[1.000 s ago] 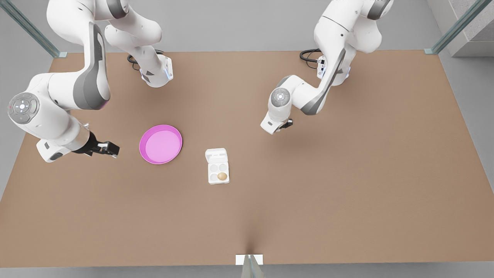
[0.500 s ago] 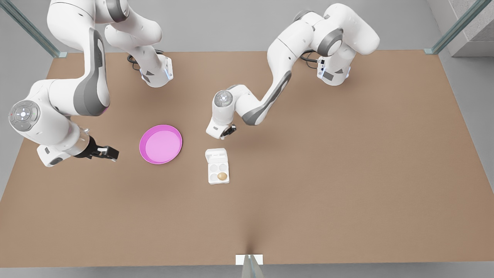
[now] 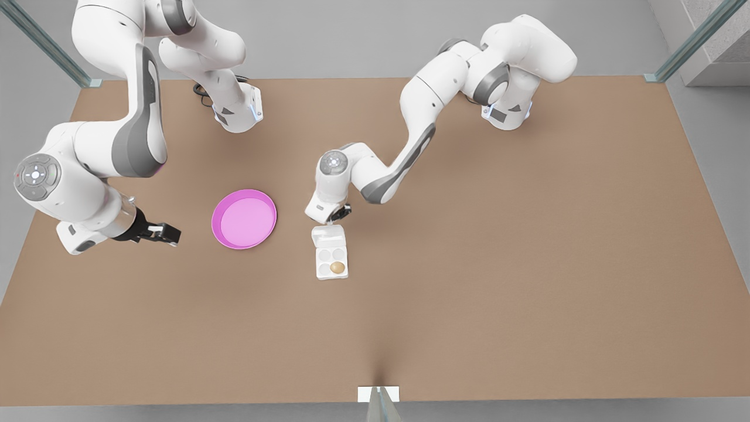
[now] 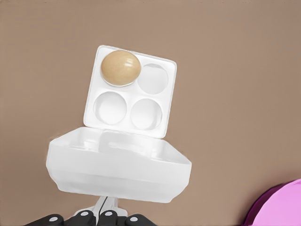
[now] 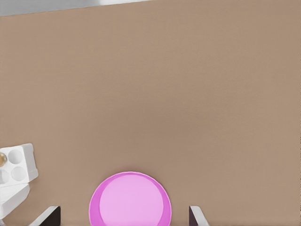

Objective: Pack egg into the box and close the box lid

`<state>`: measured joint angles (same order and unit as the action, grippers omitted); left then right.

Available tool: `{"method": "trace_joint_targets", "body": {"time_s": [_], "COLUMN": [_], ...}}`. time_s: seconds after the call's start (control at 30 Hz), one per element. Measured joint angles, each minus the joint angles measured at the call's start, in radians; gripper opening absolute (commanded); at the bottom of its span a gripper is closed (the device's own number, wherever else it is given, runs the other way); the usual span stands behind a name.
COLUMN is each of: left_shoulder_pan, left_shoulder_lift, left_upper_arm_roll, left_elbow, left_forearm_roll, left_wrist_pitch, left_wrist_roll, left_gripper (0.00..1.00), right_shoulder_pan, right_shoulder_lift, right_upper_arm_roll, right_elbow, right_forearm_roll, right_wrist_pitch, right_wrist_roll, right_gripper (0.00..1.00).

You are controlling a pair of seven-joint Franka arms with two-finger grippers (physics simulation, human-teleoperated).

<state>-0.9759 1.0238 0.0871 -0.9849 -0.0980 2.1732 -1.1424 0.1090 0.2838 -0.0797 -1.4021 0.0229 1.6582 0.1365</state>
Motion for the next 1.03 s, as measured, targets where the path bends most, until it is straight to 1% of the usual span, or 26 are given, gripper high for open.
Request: {"method": "trace_joint_targets", "body": {"time_s": [0.17,0.3,0.37,0.4,0.47,0.53,0.57,0.6,0.63,0.67,0.7,0.73,0.77,0.8,0.83,0.87,0.9,0.93,1.03], "left_shoulder_pan": [0.015,0.016,0.016,0.015,0.033,0.045,0.057,0.106,0.239,0.365,0.504,0.627,0.750,0.799,0.842,0.894,0.906,0.909,0.902], "left_shoulder_lift": [0.000,0.036,0.040,0.080,0.116,0.130,0.078,-0.034,-0.193,-0.301,-0.356,-0.394,-0.438,-0.479,-0.700,-0.806,-0.877,-0.919,-0.924], "left_upper_arm_roll": [0.000,0.002,0.002,0.004,0.005,0.009,0.015,0.006,-0.053,-0.067,-0.053,-0.052,-0.042,0.024,-0.022,-0.100,-0.107,-0.108,-0.113], "left_elbow": [0.028,0.097,0.107,0.147,0.196,0.222,0.217,0.205,0.115,0.107,0.109,0.108,0.102,0.082,-0.254,-0.369,-0.427,-0.465,-0.471], "left_forearm_roll": [0.018,0.025,0.027,0.028,0.038,0.055,0.066,0.077,0.086,0.083,0.064,0.046,0.033,0.026,0.028,0.048,0.065,0.081,0.115], "left_wrist_pitch": [-0.007,-0.007,-0.008,-0.007,0.007,0.027,-0.049,-0.196,-0.397,-0.654,-0.796,-0.889,-0.943,-0.969,-0.793,-0.742,-0.728,-0.727,-0.737], "left_wrist_roll": [0.007,0.004,0.002,0.003,0.021,0.038,0.039,0.053,0.228,0.472,0.631,0.797,0.961,1.035,1.034,1.034,1.037,1.039,1.046], "left_gripper": [0.21,0.21,0.21,0.21,0.21,0.21,0.21,0.48,1.00,1.00,1.00,1.00,1.00,1.00,1.00,1.00,1.00,1.00,1.00], "right_shoulder_pan": [0.000,0.000,0.000,0.000,0.000,0.000,0.002,0.002,0.001,0.001,0.000,0.000,-0.002,-0.002,-0.018,-0.031,-0.021,-0.023,-0.022], "right_shoulder_lift": [0.003,0.016,0.021,0.022,0.022,0.022,0.022,0.023,0.022,0.021,0.021,0.022,0.021,0.020,0.020,0.020,0.020,0.020,0.020], "right_upper_arm_roll": [0.000,0.000,0.000,0.000,0.000,0.000,0.000,0.000,0.000,0.000,0.000,0.000,-0.001,-0.002,-0.017,-0.019,-0.018,-0.018,-0.018], "right_elbow": [0.010,0.027,0.036,0.037,0.037,0.037,0.037,0.037,0.037,0.047,0.052,0.058,0.058,0.067,0.083,0.084,0.084,0.084,0.084], "right_forearm_roll": [0.004,0.000,-0.003,-0.004,-0.006,-0.006,-0.006,-0.006,-0.006,-0.005,-0.004,-0.004,-0.004,-0.006,0.003,-0.003,-0.004,0.000,0.002], "right_wrist_pitch": [0.000,0.002,0.002,0.002,0.002,0.002,0.000,0.000,0.000,-0.001,0.000,-0.001,-0.001,-0.002,-0.008,-0.009,-0.009,-0.009,-0.009], "right_wrist_roll": [0.000,-0.002,-0.002,-0.002,-0.002,-0.003,-0.003,-0.002,-0.003,-0.002,0.000,-0.001,-0.002,-0.008,-0.018,-0.020,-0.019,-0.018,-0.018], "right_gripper": [1.00,1.00,1.00,1.00,1.00,1.00,1.00,1.00,1.00,1.00,1.00,1.00,1.00,1.00,1.00,1.00,1.00,1.00,1.00]}}
